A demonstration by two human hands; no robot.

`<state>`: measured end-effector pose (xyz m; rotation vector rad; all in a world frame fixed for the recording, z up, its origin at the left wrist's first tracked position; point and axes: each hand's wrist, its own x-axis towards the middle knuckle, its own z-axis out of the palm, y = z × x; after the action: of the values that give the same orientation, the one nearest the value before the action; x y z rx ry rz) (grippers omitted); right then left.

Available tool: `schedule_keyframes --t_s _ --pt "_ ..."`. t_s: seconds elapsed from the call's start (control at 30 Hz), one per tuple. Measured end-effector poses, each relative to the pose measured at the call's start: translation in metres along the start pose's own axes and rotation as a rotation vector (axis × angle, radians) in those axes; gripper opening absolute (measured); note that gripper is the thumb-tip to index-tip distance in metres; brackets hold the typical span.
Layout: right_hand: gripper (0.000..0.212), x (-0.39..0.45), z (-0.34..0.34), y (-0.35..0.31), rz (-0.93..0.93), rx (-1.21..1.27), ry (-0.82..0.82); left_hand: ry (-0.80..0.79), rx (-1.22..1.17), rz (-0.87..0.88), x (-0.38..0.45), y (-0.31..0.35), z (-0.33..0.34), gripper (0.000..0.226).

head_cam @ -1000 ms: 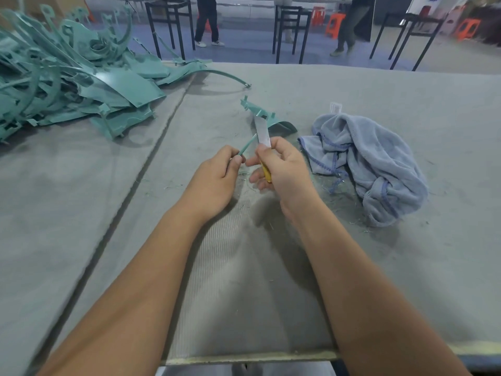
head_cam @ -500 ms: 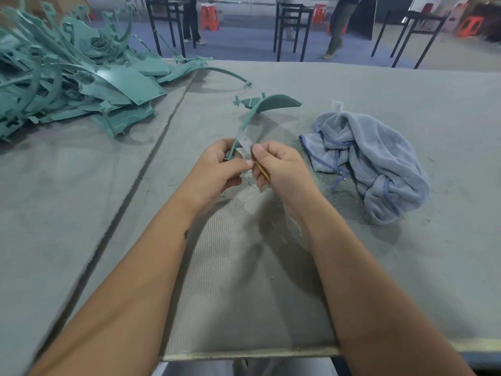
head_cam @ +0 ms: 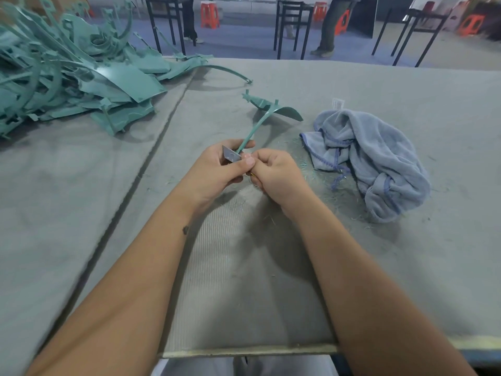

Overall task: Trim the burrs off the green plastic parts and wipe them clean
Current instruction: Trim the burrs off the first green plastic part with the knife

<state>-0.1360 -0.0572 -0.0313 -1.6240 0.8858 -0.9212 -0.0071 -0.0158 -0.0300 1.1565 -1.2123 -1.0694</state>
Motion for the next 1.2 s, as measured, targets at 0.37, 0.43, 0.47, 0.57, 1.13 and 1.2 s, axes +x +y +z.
schedule_keyframes --t_s 0.37,0.43,0.47,0.57,1.13,1.2 --pt "0.04 0.01 -0.008 0.008 0.012 0.132 0.263 0.138 0.286 0.076 0.002 -0.008 0.001 0.01" --pt "0.038 0.01 -0.008 0.008 0.035 0.171 0.281 0.135 0.319 0.091 0.002 -0.008 0.0 0.011" --pt "0.036 0.011 -0.008 0.008 0.045 0.19 0.27 0.133 0.348 0.099 0.001 -0.008 0.0 0.013" --pt "0.033 0.011 -0.007 0.008 0.059 0.21 0.175 0.16 0.455 0.098 -0.001 -0.008 -0.002 0.016" --pt "0.035 0.004 -0.001 0.001 0.036 0.123 -0.057 0.1 0.054 -0.131 0.001 0.001 -0.001 0.006" --pt "0.034 0.003 0.0 -0.001 0.037 0.117 -0.067 0.048 0.025 -0.1 -0.001 0.001 -0.002 0.018"
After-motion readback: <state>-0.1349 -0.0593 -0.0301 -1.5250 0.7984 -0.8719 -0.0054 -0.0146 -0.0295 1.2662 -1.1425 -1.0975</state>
